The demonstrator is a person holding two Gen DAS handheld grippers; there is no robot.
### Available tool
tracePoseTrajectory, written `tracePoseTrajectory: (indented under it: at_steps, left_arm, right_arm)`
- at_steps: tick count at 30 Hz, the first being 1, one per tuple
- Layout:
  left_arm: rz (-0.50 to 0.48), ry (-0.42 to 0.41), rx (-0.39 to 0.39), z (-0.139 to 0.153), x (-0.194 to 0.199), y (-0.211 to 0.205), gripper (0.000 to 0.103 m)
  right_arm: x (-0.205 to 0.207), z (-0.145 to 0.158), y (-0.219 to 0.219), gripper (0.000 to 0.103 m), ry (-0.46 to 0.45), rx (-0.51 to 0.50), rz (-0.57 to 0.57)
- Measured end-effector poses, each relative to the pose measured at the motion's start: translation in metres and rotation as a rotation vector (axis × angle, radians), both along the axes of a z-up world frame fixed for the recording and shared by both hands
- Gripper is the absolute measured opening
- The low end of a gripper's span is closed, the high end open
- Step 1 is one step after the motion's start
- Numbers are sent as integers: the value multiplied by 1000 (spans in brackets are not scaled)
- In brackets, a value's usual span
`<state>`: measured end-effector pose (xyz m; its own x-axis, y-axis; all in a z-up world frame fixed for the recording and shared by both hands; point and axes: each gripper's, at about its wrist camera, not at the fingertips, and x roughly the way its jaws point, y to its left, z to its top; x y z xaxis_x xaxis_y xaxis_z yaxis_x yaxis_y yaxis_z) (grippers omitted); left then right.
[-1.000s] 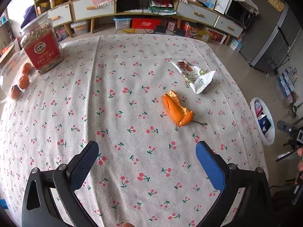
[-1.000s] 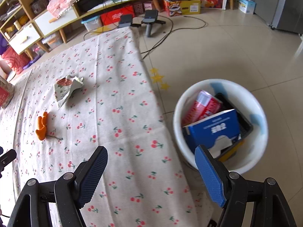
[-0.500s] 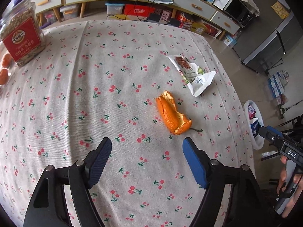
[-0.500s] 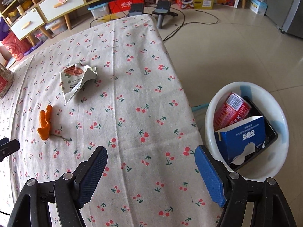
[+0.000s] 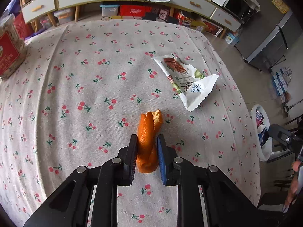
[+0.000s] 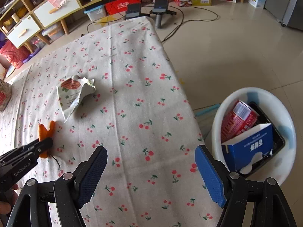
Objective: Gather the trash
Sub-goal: 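Grasp the orange peel with the left tool while the right tool grasps the pecan kernels wrapper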
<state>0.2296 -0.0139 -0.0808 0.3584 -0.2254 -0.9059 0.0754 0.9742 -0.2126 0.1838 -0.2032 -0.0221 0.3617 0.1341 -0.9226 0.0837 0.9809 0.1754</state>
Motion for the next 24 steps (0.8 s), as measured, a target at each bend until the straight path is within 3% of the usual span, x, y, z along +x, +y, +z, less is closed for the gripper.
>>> tracePoseTrajectory:
  at_steps: [6,12,17,24]
  left_arm:
    - [54,-55,30,30,-22,45,20]
    - [129,-84,32,47,-46,102,20]
    - [167,-98,19,58,-59,142,20]
    - [208,-69,-9,53,-68,177,20]
  right_arm:
    - [31,-4,45,81,-35,49,97]
    - [58,-25,103,81,-83,-26,254]
    - [77,-54,123,83,-60,-65,270]
    - [92,-70,147,88,-75,-171,352]
